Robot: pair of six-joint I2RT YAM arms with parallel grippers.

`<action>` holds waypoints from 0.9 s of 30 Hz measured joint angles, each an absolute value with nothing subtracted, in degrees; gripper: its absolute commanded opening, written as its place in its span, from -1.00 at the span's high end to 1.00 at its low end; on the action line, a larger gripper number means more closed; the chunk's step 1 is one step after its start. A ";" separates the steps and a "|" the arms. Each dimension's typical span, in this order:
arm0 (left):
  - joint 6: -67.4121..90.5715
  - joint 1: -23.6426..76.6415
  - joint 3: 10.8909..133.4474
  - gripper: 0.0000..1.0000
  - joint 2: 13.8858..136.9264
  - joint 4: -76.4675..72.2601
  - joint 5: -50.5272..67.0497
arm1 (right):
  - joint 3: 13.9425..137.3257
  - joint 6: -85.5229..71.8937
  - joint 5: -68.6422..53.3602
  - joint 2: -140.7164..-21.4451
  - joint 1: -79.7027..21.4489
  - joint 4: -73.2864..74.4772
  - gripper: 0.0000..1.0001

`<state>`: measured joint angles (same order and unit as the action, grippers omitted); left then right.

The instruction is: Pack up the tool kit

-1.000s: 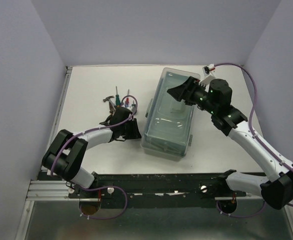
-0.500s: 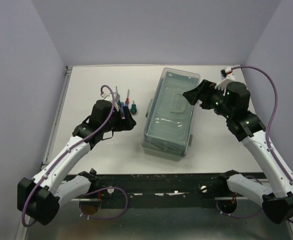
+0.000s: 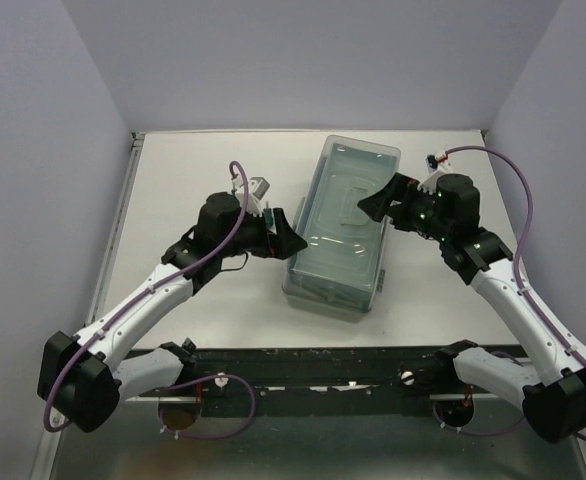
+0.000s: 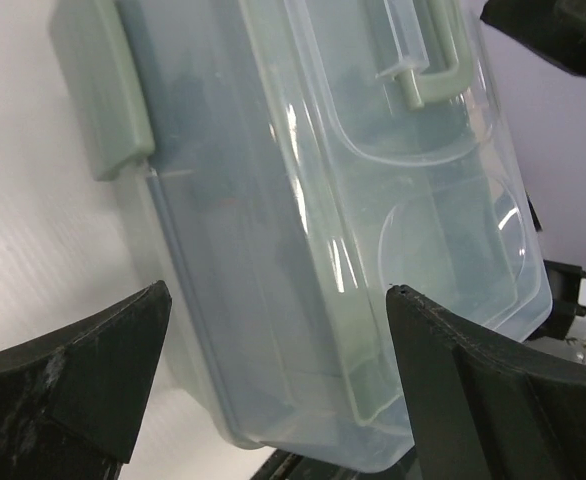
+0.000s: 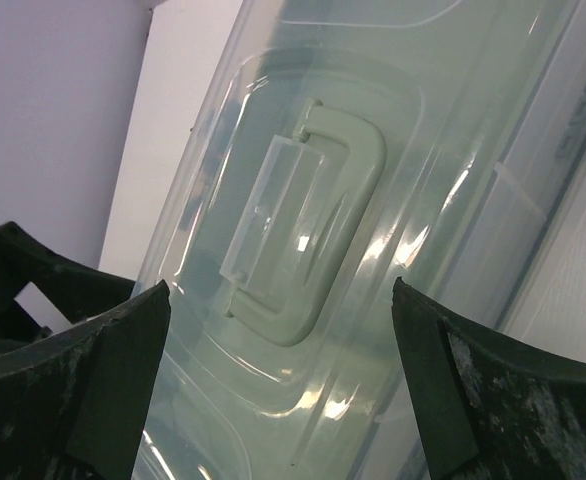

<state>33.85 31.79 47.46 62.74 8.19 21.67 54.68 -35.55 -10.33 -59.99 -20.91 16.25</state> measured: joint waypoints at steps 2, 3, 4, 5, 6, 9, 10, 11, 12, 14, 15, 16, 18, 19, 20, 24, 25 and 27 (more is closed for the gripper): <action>34.85 33.87 47.46 -0.97 64.71 6.50 22.28 | 54.61 -35.53 -10.04 -59.99 -20.93 16.12 -0.97; 35.38 35.24 47.51 -0.97 65.49 5.72 22.70 | 54.61 -35.51 -9.72 -59.94 -20.93 16.14 -0.98; 35.59 36.73 47.75 -0.97 66.30 5.17 22.46 | 54.63 -35.31 -9.21 -59.88 -20.93 16.29 -0.98; 35.94 37.65 48.31 -0.96 66.98 5.15 22.37 | 54.68 -34.85 -8.40 -59.70 -20.93 16.49 -0.99; 36.60 38.41 48.62 -0.96 67.55 4.56 22.44 | 54.83 -34.44 -7.49 -59.42 -20.91 17.08 -1.00; 39.00 42.48 50.09 -0.96 70.63 1.21 23.53 | 56.21 -31.99 -4.32 -58.39 -20.62 21.19 -1.00; 39.48 43.44 50.39 -0.96 71.33 0.19 23.94 | 57.01 -31.03 -3.20 -58.11 -20.43 23.05 -1.00; 40.21 44.60 50.70 -0.96 72.12 -1.06 24.51 | 57.89 -30.06 -2.22 -57.87 -20.16 24.73 -1.00; 40.51 45.32 51.03 -0.96 72.62 -1.85 24.95 | 58.89 -29.19 -1.32 -57.60 -19.90 26.41 -1.00; 40.75 46.28 51.66 -0.98 72.82 -2.90 25.39 | 60.95 -27.35 0.67 -56.90 -19.57 29.17 -1.00; 39.86 46.33 52.40 -0.98 72.60 -2.11 24.58 | 61.82 -26.59 1.48 -56.42 -19.46 30.17 -1.00; 39.46 46.28 53.01 -0.98 72.47 -1.32 23.94 | 62.57 -25.87 2.31 -55.81 -19.40 31.03 -1.00; 37.23 45.76 54.72 -0.98 71.22 2.22 19.92 | 63.86 -24.60 3.79 -54.26 -19.38 32.56 -1.00; 36.38 45.19 55.18 -0.98 70.35 3.70 17.98 | 64.29 -24.14 4.32 -53.41 -19.38 33.15 -1.00; 35.70 44.34 55.40 -0.98 69.32 5.17 16.23 | 64.53 -23.81 4.82 -52.58 -19.38 33.39 -1.00; 35.66 37.67 54.46 -0.98 67.02 6.96 14.17 | 64.64 -23.22 5.61 -50.24 -19.38 33.82 -1.00; 36.18 35.59 53.74 -0.98 67.16 6.57 14.20 | 64.64 -23.18 5.63 -50.00 -19.38 33.85 -1.00; 37.34 32.34 51.99 -0.98 68.47 5.32 14.61 | 64.40 -23.14 5.61 -49.80 -19.38 33.87 -1.00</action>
<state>37.34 32.34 51.99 68.47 5.32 14.61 64.40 -23.14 5.61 -49.80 -19.38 33.87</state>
